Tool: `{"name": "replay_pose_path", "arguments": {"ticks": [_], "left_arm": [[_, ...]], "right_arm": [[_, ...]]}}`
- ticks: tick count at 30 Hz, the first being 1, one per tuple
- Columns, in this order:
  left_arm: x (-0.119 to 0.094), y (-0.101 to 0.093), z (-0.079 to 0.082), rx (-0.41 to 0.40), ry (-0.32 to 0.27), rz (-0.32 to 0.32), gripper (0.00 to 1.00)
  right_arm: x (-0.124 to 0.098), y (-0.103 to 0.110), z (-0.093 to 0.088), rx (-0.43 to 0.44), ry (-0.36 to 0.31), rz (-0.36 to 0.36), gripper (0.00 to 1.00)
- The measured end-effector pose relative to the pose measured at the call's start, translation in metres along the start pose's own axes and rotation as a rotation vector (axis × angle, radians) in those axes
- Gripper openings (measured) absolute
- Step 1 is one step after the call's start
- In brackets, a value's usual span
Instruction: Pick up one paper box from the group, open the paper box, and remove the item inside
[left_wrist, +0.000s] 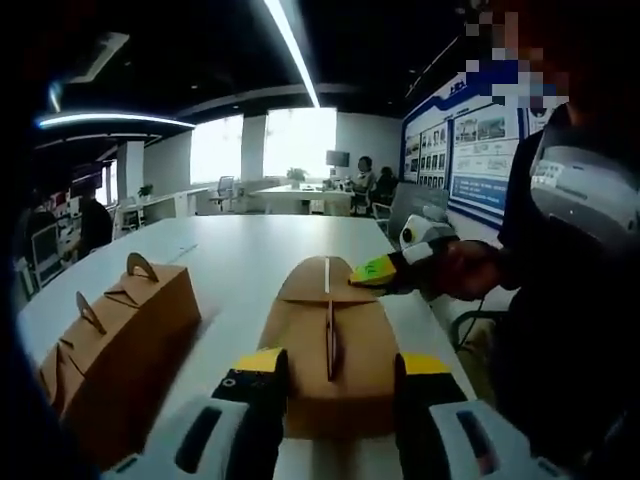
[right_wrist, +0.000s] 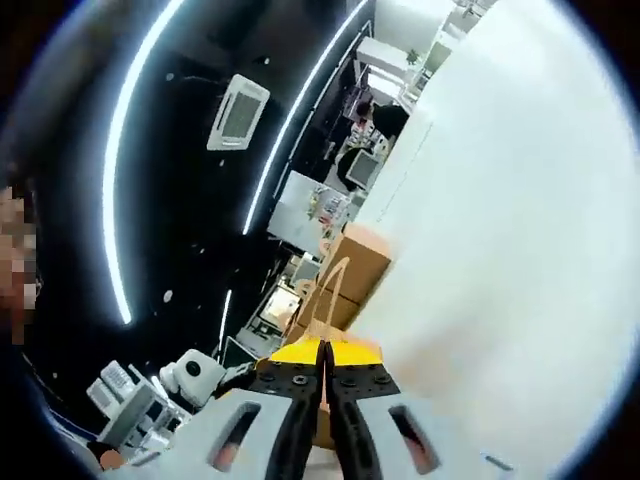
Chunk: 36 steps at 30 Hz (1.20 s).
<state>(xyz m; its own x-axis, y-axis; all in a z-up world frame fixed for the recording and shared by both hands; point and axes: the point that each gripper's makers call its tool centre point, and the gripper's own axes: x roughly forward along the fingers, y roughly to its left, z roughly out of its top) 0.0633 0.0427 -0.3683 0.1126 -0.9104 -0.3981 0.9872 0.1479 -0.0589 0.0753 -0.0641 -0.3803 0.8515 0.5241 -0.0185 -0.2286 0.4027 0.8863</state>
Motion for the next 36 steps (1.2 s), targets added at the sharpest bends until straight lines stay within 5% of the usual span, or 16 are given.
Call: {"name": "replay_pose_path", "arguments": {"ticks": [11,27,36], "left_arm": [[0.0,-0.001,0.0,0.002,-0.001,-0.004,0.44],[0.001,-0.001,0.0,-0.001,-0.001,-0.003,0.44],[0.002,-0.001,0.0,-0.001,0.001,0.002,0.43]], "right_arm": [[0.001,-0.01,-0.013,0.116,0.023,-0.029,0.03],[-0.004,-0.012,-0.019,0.079,0.054,-0.062,0.04],[-0.005,-0.015,-0.025,0.149,0.081,-0.06,0.04]]}}
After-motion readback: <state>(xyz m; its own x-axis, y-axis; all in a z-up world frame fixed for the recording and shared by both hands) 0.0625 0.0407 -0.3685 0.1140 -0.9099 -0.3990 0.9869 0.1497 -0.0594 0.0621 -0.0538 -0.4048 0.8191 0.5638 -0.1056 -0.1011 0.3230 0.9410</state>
